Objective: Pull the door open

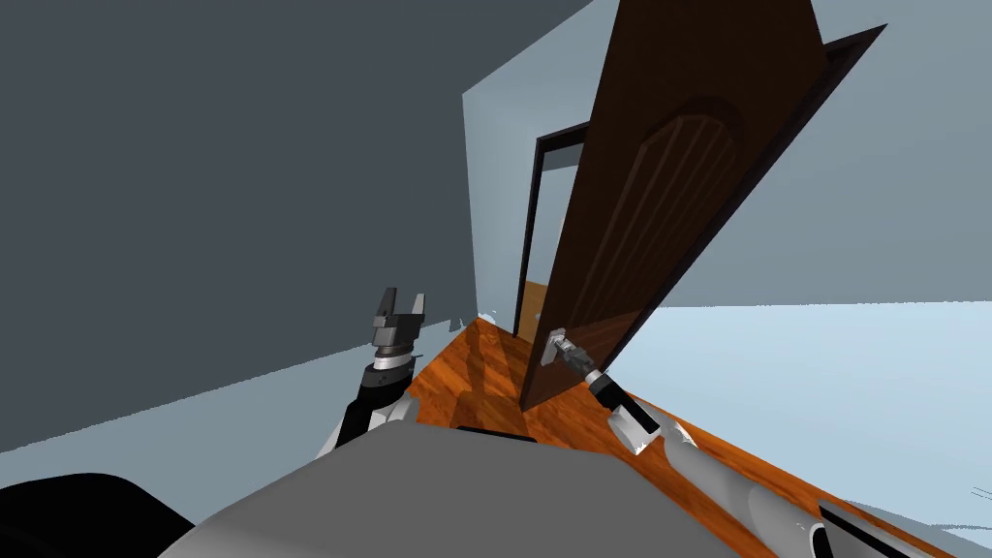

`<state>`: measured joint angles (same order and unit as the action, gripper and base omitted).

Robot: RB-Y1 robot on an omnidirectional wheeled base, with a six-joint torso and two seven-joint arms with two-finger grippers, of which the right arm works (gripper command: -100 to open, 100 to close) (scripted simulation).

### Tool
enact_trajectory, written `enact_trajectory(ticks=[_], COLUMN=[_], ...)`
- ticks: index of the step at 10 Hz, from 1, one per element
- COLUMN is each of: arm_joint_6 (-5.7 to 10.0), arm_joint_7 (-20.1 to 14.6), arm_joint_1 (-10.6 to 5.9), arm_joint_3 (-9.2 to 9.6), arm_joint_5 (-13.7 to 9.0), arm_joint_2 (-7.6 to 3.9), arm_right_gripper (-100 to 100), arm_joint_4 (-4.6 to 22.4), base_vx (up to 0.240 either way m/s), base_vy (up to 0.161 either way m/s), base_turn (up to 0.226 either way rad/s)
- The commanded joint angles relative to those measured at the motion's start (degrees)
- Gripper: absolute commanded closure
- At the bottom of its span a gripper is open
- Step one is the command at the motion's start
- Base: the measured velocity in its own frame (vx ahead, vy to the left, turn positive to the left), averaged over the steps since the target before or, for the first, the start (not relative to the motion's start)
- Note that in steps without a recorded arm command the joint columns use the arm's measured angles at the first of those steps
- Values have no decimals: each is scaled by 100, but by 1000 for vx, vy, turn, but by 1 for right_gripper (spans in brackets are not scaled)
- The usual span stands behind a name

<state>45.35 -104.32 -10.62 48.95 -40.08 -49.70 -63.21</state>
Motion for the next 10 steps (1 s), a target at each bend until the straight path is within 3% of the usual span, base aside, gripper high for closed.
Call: enact_trajectory(ticks=[1, 10], arm_joint_6=[0, 787], arm_joint_7=[0, -424], arm_joint_1=[0, 74], arm_joint_3=[0, 491], arm_joint_5=[0, 111], arm_joint_2=[0, -466], arm_right_gripper=[100, 100], arm_joint_4=[0, 144], base_vx=[-77, -156], base_vy=[-49, -137], base_turn=[18, 141])
